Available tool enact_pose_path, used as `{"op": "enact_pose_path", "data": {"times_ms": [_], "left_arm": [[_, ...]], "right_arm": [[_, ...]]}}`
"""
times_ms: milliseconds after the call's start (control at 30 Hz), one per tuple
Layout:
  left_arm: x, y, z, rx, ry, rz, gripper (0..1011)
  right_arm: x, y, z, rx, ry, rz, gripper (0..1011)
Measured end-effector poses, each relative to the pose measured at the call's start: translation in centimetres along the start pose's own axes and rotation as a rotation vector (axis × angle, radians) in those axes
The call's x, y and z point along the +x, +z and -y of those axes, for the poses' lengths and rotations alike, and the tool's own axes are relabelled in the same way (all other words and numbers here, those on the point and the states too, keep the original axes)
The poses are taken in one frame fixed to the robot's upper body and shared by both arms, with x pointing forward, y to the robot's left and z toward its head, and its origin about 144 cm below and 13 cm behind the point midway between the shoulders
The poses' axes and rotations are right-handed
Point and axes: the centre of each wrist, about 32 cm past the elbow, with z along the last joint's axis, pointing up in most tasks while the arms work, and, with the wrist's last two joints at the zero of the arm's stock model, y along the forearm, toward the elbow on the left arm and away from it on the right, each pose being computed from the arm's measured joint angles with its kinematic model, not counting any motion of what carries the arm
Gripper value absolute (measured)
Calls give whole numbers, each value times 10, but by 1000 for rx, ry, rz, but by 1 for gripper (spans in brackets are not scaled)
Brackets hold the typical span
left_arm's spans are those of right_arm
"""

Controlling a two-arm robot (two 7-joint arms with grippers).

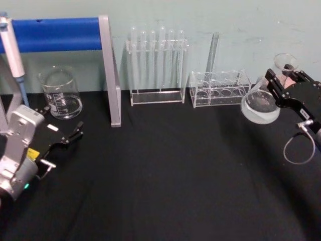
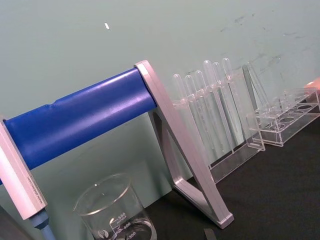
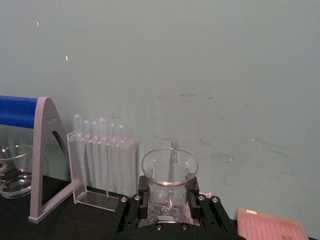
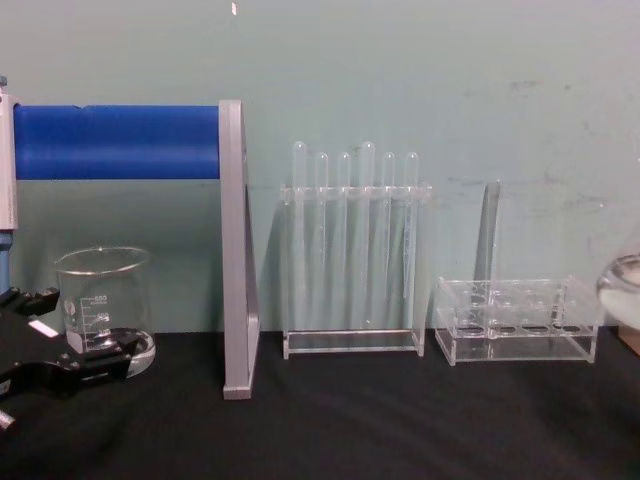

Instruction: Grasp the erlenmeyer flask with one hand, shake it three times, then place it back.

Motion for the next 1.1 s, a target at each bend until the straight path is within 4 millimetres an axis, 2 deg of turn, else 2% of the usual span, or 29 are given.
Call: {"op": "enact_pose_path", "data": {"times_ms": [267,800,1100], "left_arm": [[0,0,0,0,0,0,1001],[0,0,0,0,0,0,1001],[0,0,0,0,0,0,1001]], "right_arm": [[-9,-1,-8,-2,88,-10,448],[-56,-7,-45,-17,475,-48,448],[-69,-8,-54,-12,549,-61,448]]}}
